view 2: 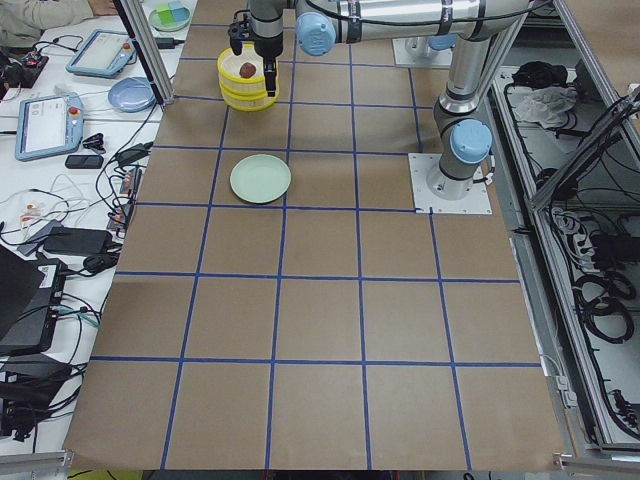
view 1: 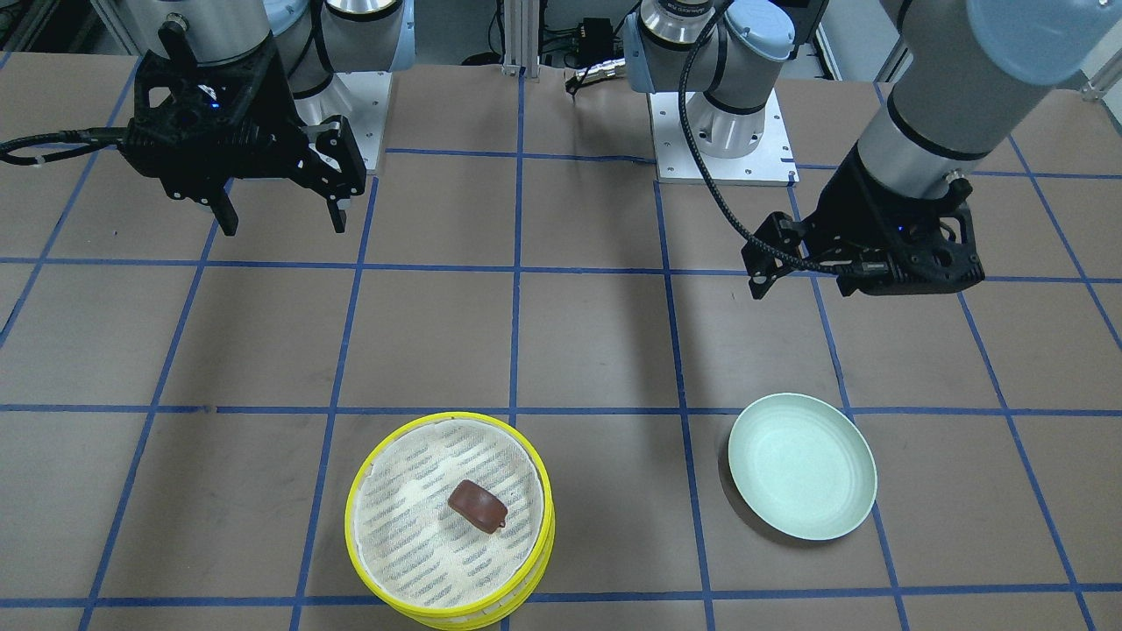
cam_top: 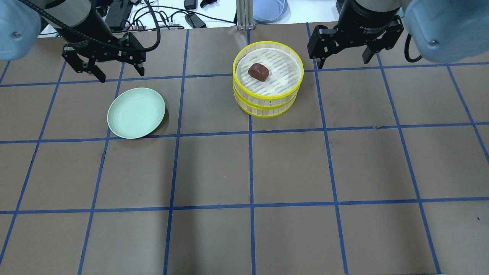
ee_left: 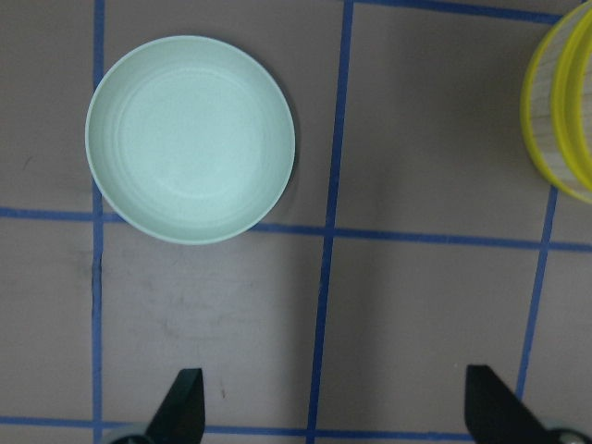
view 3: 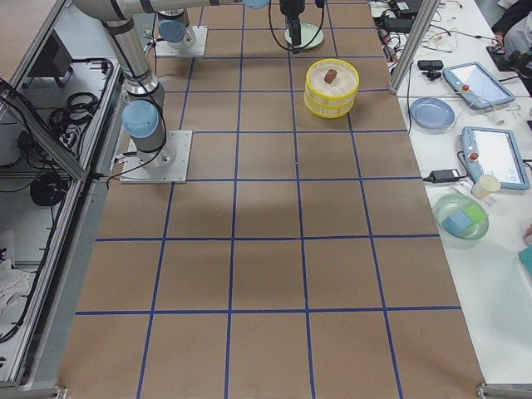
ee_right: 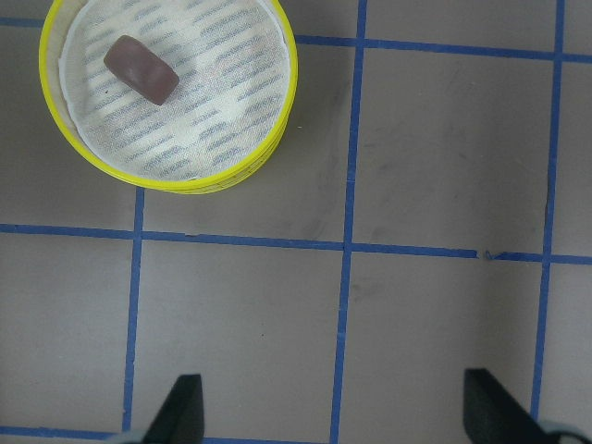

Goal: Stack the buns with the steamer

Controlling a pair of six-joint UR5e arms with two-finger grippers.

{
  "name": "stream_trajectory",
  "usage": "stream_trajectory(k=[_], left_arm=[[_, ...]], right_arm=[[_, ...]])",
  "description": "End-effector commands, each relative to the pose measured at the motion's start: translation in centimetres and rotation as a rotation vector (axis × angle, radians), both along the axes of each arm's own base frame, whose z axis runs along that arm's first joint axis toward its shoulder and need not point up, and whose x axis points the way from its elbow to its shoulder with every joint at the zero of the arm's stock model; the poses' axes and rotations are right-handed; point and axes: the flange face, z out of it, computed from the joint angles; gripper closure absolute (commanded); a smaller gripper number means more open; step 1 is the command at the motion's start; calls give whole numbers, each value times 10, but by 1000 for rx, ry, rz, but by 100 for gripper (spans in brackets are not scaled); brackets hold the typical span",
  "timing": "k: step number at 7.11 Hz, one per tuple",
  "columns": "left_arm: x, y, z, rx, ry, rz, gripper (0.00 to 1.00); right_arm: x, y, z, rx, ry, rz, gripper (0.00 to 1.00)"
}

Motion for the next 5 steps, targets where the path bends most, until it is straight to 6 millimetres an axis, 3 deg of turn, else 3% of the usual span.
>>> stream_trajectory(k=[1, 5], left_arm=[[11, 29, 22, 25, -74, -88, 0], [11, 40, 11, 49, -92, -122, 0]], right_arm=[[1, -2, -2, 3, -2, 5, 0], [0, -3, -5, 11, 2, 0, 0]])
